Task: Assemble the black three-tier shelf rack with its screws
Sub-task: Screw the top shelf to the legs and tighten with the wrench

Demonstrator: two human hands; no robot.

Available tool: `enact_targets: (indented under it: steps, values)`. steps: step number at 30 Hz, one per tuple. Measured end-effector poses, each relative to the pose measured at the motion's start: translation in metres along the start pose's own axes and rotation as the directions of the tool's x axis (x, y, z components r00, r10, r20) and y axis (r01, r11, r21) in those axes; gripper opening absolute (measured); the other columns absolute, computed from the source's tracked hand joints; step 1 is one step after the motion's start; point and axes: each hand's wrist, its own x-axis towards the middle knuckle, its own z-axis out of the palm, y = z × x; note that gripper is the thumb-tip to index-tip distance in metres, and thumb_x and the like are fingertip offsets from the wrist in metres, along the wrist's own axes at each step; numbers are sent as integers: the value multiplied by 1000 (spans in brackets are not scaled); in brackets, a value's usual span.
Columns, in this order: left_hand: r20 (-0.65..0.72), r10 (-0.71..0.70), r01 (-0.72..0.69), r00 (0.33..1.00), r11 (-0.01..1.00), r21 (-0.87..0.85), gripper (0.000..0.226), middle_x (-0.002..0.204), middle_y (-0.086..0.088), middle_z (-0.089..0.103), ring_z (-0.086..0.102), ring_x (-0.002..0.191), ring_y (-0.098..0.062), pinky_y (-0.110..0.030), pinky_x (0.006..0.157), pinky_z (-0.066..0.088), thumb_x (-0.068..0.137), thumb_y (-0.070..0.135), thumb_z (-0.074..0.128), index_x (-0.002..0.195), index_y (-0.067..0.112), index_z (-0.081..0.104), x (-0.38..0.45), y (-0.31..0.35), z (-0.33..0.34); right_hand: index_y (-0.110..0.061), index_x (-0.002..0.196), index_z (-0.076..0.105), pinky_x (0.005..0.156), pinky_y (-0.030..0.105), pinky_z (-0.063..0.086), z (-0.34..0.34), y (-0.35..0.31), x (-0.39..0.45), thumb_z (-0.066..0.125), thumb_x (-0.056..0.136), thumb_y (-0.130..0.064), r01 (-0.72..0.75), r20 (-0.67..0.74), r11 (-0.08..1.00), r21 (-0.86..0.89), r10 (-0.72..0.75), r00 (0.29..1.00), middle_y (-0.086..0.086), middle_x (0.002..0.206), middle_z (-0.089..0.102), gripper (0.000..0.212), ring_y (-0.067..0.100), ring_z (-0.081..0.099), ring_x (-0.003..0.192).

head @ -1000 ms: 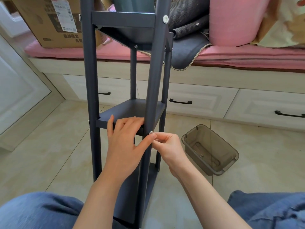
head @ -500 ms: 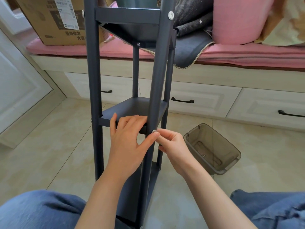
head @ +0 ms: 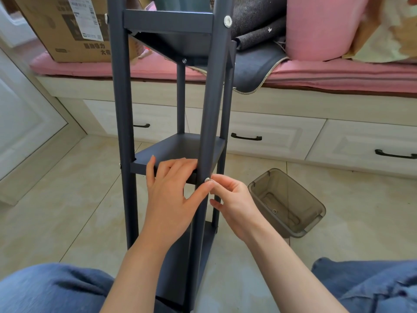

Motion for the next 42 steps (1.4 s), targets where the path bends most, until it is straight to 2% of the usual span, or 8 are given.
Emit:
enact_targets:
  steps: [7, 13, 19, 23, 25, 30, 33, 42]
  values:
    - [7, -8, 8, 1000, 1000, 2, 49, 111, 24, 53, 45, 120, -4, -38, 124, 2, 91, 63, 42, 113, 27, 68, 1, 0, 2, -27, 93, 79, 82, 24, 49, -5, -1, -1, 72, 88, -29, 66, 16, 996, -58, -65, 998, -11, 101, 75, 9, 1, 67, 99]
    - [8, -16, 16, 1000, 1000, 1, 45, 112, 23, 53, 40, 118, 2, -35, 124, -1, 92, 60, 49, 114, 26, 68, 1, 0, 2, -25, 92, 81, 84, 27, 47, -6, -2, -2, 74, 76, -42, 92, 57, 993, -76, -88, 994, -9, 96, 74, 25, 3, 67, 96]
    - [30, -27, 27, 999, 1000, 8, 51, 115, 15, 62, 48, 121, -9, -39, 125, 2, 90, 61, 43, 116, 24, 68, -2, 3, -2, 25, 105, 53, 99, 58, 44, 7, -2, 2, 63, 95, -14, 144, 124, 989, -22, -141, 982, 38, 99, 56, 42, 29, 52, 88]
    - [43, -25, 25, 999, 1000, 3, 50, 114, 14, 63, 49, 121, -10, -41, 125, 3, 90, 59, 43, 117, 24, 68, -3, 4, -3, 21, 105, 60, 91, 39, 53, 9, 3, 4, 61, 96, -11, 131, 170, 991, 23, -133, 976, 30, 90, 59, 33, 27, 57, 89]
    - [40, -20, 20, 999, 1000, 1, 50, 114, 15, 62, 48, 121, -9, -39, 125, 2, 90, 59, 44, 116, 24, 68, -4, 4, -3, 17, 105, 62, 93, 39, 54, 9, 4, 5, 62, 96, -13, 118, 177, 993, 19, -119, 977, 37, 95, 60, 32, 24, 58, 92]
    - [23, -12, 12, 1000, 1000, 3, 55, 117, 10, 64, 44, 121, -7, -39, 124, 2, 91, 61, 43, 118, 21, 68, -3, 3, -2, -17, 92, 80, 97, 44, 52, 5, 5, 2, 67, 94, -26, 72, 137, 993, -95, -58, 989, 7, 92, 74, 16, 21, 68, 96]
    - [27, -13, 13, 1000, 1000, 9, 57, 118, 11, 64, 43, 123, -6, -38, 124, 1, 91, 63, 42, 118, 21, 68, -2, 3, -1, -21, 95, 80, 91, 36, 51, -2, 3, -1, 76, 75, -47, 26, 59, 993, -116, -19, 998, -5, 86, 74, 33, 11, 67, 91]
    - [41, -33, 32, 999, 999, 17, 52, 114, 19, 60, 46, 123, -7, -31, 123, -4, 91, 65, 43, 116, 27, 68, -1, 3, -1, -16, 105, 78, 89, 34, 50, -6, -9, -3, 74, 87, -25, 37, -2, 994, -102, -37, 999, 0, 104, 76, 20, 10, 67, 99]
